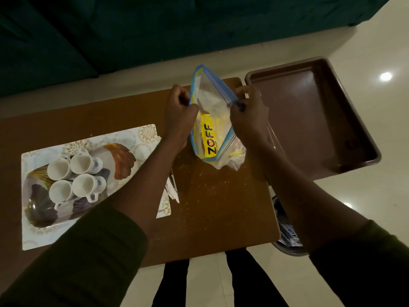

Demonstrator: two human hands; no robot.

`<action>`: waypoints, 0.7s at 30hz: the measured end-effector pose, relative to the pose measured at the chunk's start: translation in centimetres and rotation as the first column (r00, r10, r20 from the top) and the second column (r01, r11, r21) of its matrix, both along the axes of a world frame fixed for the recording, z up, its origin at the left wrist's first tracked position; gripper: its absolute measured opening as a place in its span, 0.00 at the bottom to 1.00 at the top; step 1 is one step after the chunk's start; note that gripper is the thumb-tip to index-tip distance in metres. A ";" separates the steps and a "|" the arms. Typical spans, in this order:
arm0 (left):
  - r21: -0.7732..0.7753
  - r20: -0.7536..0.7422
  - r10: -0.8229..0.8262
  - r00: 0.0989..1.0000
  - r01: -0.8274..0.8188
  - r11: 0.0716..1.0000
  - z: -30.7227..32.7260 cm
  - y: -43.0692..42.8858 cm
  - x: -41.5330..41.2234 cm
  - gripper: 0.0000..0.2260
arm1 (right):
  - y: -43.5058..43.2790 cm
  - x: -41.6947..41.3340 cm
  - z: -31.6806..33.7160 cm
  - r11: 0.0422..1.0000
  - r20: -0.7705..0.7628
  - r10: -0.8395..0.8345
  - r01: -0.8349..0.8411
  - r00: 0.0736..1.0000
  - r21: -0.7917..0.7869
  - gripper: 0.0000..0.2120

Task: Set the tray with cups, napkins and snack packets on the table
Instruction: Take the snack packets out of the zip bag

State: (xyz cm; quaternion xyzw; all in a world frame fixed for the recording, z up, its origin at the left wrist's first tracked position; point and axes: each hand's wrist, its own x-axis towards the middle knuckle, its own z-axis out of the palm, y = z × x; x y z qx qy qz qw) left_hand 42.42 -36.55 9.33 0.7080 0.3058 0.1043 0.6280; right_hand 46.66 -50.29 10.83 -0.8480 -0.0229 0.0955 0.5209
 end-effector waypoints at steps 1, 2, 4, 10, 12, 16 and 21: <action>0.005 0.052 0.008 0.999 -0.008 1.000 0.5 0.3 0.1 0.10 | 0.1 0.0 0.5 0.998 0.073 0.050 -0.048 0.996 -0.042 0.14; 0.015 0.102 0.010 0.995 -0.012 1.000 1.1 0.5 0.3 0.10 | 0.4 0.0 1.1 0.992 0.135 0.107 -0.097 0.985 -0.078 0.16; 0.028 0.171 0.021 0.985 -0.026 0.999 2.2 1.0 0.8 0.10 | 1.3 0.0 2.4 0.980 0.247 0.183 -0.155 0.952 -0.129 0.21; 0.125 0.247 -0.153 0.957 0.125 0.984 6.2 2.1 2.3 0.12 | 3.3 0.2 6.5 0.957 0.515 0.285 -0.205 0.809 -0.207 0.10; 0.095 0.209 -0.263 0.942 0.248 0.964 7.0 1.6 2.5 0.10 | 3.0 0.6 7.0 0.923 0.420 0.378 -0.304 0.825 -0.234 0.06; 0.029 0.072 -0.375 0.924 0.374 0.927 5.9 0.3 1.4 0.09 | 1.9 1.2 5.4 0.598 -0.212 0.552 -0.560 0.806 -0.574 0.11; -0.036 0.084 -0.387 0.918 0.391 0.920 4.2 0.0 0.3 0.11 | 2.1 -0.7 -1.0 0.892 -0.627 0.308 -0.447 0.716 -0.073 0.17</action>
